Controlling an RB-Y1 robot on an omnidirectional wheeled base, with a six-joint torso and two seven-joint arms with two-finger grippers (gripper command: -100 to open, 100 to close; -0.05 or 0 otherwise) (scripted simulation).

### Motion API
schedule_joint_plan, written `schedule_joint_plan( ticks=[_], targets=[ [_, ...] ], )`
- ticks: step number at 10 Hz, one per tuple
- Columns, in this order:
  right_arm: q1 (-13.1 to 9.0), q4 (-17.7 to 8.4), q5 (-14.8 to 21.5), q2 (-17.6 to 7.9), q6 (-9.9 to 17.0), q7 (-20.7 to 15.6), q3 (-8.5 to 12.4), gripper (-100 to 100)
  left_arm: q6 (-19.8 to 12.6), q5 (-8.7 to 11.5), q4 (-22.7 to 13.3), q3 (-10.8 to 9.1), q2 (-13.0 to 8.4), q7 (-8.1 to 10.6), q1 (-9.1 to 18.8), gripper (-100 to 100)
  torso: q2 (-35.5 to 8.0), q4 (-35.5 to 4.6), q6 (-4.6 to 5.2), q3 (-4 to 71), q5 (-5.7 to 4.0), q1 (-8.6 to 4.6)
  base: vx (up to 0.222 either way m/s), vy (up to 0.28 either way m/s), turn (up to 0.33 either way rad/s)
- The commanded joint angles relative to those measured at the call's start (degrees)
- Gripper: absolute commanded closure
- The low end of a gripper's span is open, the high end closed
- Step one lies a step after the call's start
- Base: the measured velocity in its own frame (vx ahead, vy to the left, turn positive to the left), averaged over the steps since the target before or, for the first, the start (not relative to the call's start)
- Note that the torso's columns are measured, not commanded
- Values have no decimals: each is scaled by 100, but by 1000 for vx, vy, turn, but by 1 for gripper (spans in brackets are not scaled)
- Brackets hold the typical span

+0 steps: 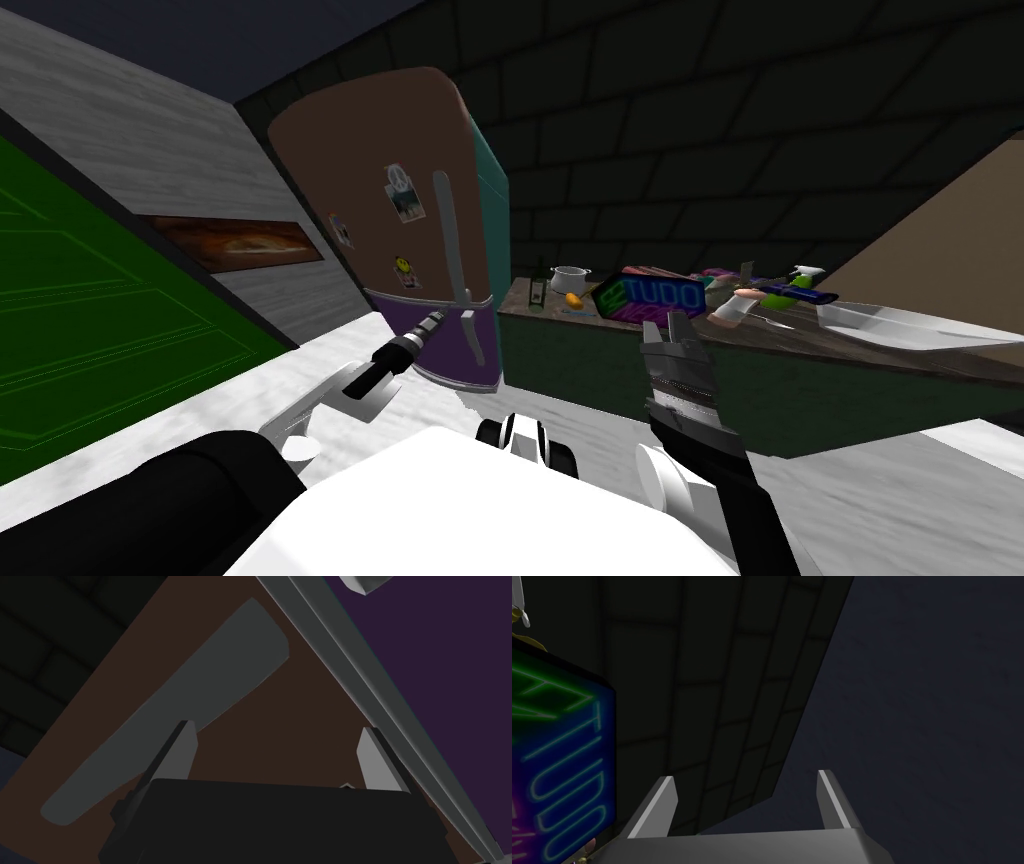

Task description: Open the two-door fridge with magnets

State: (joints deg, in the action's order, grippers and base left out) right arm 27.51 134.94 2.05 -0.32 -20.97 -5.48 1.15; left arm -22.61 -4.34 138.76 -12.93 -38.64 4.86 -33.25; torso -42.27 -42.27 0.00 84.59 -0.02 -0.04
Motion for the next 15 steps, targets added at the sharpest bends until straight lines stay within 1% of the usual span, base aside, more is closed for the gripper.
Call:
schedule_joint_plan(
  ticks=[1, 2, 3, 4, 5, 6, 7, 8, 9, 10, 12, 13, 15],
  targets=[
    [0, 0, 0, 0, 0, 0, 0, 0, -183, -12, -47, -144, -59, -44, 44, -100, -9, -3, 0, -6, 5, 14, 183, -152, 3],
    [0, 0, 0, 0, 0, 0, 0, 0, -266, -22, -75, -201, -79, -66, 72, -100, -10, -4, 0, -8, 6, 16, 220, -121, 6],
    [0, 0, 0, -1, 0, 0, 1, 0, -186, -8, -77, -177, -73, -47, 48, -100, 3, 0, 0, 0, 7, 20, 107, -49, 6],
    [-1, 0, 0, -2, 0, 0, 1, 0, -309, 10, 42, -235, -130, -31, 17, -100, -27, -7, 0, -15, 10, 33, 106, -8, -12],
    [-1, -1, 0, -2, 1, 0, 2, 0, -236, -3, -20, -209, -99, -42, 26, -100, -22, -8, 0, -16, 11, 32, 66, -1, -2],
    [-2, -1, 0, -2, 1, 0, 2, 0, -249, -2, -11, -213, -102, -40, 25, 100, -25, -7, -1, -16, 7, 18, 11, -1, -4],
    [-3, -1, 0, -2, 1, 0, 1, 0, -160, 14, 68, -140, -181, -52, -29, 100, -26, -10, -3, -17, 5, 11, -88, 111, -33],
    [-4, -1, 0, -3, 1, 0, 2, 0, -73, 34, 148, -71, -256, -57, -80, 100, -49, -15, 2, -30, 11, 31, -248, 230, -97],
    [-6, -2, 0, -4, 1, 0, 3, 0, -73, 34, 148, -71, -256, -57, -80, 100, -82, -28, -12, -51, 17, 63, -237, 153, -70],
    [-6, -2, 0, -3, 2, 0, 2, 0, 14, 53, 227, -2, -331, -63, -132, 100, -59, -35, -31, -39, 12, 49, -236, 161, -18],
    [-6, -2, 0, -3, 2, 0, 3, 0, 188, 91, 386, 136, -480, -74, -236, 100, -35, -24, -24, -16, 2, 40, -315, 210, -57],
    [-7, -2, 0, -4, 2, 0, 3, 0, 188, 91, 386, 136, -480, -74, -236, 100, -34, -32, -24, -13, -5, 42, -243, 200, -53],
    [-5, -2, 0, -3, 1, 0, 3, 0, 361, 130, 546, 274, -630, -85, -339, 100, 6, -38, -38, 19, -13, 54, -249, 224, -44]
  ],
)
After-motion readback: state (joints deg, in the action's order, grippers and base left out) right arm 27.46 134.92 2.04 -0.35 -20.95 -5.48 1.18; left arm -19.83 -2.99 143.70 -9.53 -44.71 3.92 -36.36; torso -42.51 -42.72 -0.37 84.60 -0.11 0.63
